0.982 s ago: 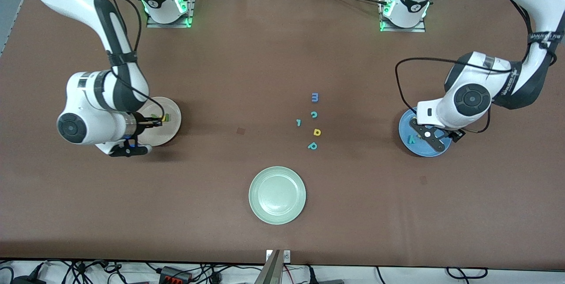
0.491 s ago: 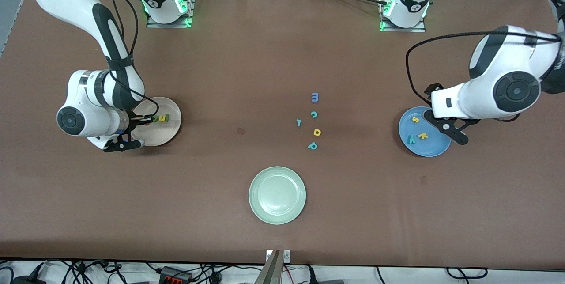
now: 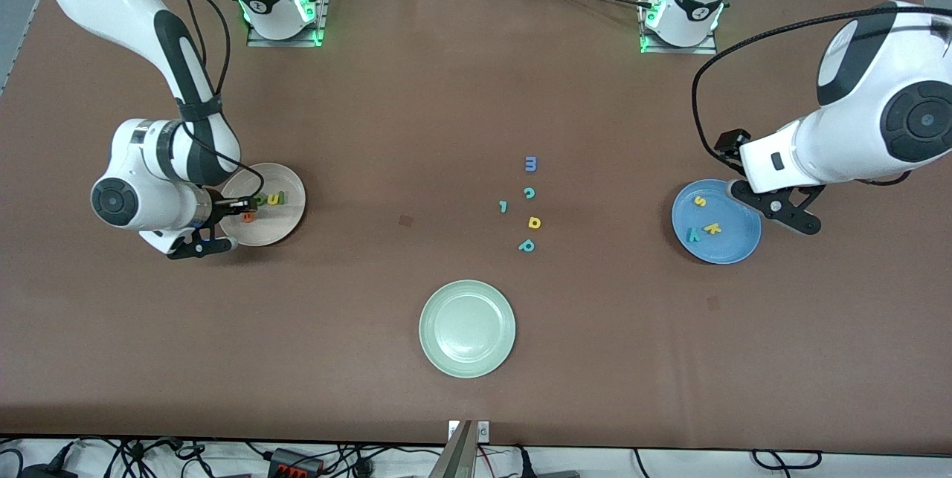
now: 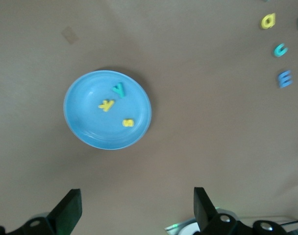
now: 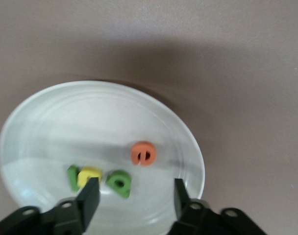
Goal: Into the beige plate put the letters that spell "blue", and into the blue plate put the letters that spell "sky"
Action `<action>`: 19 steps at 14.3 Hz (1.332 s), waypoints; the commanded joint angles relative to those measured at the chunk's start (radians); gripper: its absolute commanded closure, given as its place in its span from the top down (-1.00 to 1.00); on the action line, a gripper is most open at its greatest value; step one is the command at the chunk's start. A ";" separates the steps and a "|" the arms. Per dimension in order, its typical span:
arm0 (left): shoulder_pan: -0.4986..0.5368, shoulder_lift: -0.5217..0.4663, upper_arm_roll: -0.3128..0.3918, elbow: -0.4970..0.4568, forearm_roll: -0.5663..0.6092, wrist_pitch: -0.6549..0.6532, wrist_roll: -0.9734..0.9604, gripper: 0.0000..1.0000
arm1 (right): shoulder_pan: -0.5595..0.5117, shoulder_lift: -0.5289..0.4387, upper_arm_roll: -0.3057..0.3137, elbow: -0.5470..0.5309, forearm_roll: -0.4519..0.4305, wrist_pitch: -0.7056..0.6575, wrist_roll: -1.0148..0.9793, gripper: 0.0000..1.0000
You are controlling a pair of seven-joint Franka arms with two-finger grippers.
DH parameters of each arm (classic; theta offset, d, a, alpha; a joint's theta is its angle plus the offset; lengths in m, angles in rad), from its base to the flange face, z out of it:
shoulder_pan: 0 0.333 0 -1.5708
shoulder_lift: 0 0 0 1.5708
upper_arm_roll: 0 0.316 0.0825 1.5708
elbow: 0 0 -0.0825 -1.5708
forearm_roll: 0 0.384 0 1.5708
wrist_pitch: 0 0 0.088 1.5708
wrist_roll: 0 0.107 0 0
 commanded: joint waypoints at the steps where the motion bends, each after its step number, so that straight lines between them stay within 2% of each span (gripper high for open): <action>1: -0.188 -0.099 0.319 0.001 -0.218 -0.009 -0.008 1.00 | -0.008 -0.123 -0.005 0.050 -0.004 -0.161 0.072 1.00; 4: -0.378 -0.177 0.578 -0.013 -0.239 0.041 -0.104 1.00 | -0.008 -0.143 -0.011 0.228 -0.003 -0.371 0.115 1.00; 5: -0.433 -0.208 0.640 -0.034 -0.233 0.063 -0.160 1.00 | -0.010 -0.143 -0.011 0.297 -0.004 -0.455 0.132 1.00; 7: -0.472 -0.275 0.723 -0.074 -0.224 0.080 -0.186 1.00 | -0.013 -0.143 -0.016 0.400 -0.003 -0.540 0.131 1.00; 8: -0.474 -0.304 0.728 -0.097 -0.219 0.110 -0.187 1.00 | -0.013 -0.146 -0.028 0.432 0.002 -0.562 0.126 1.00; 11: -0.468 -0.413 0.722 -0.246 -0.153 0.239 -0.187 1.00 | -0.005 -0.148 -0.027 0.549 -0.006 -0.621 0.130 1.00; 15: -0.457 -0.409 0.714 -0.240 -0.158 0.239 -0.182 1.00 | -0.020 -0.163 -0.031 0.587 0.002 -0.612 0.180 1.00; 18: -0.455 -0.398 0.703 -0.182 -0.162 0.180 -0.186 1.00 | -0.074 -0.224 0.001 0.600 -0.039 -0.620 0.178 1.00; 19: -0.457 -0.392 0.702 -0.162 -0.166 0.152 -0.186 1.00 | -0.117 -0.235 0.028 0.597 -0.047 -0.611 0.177 1.00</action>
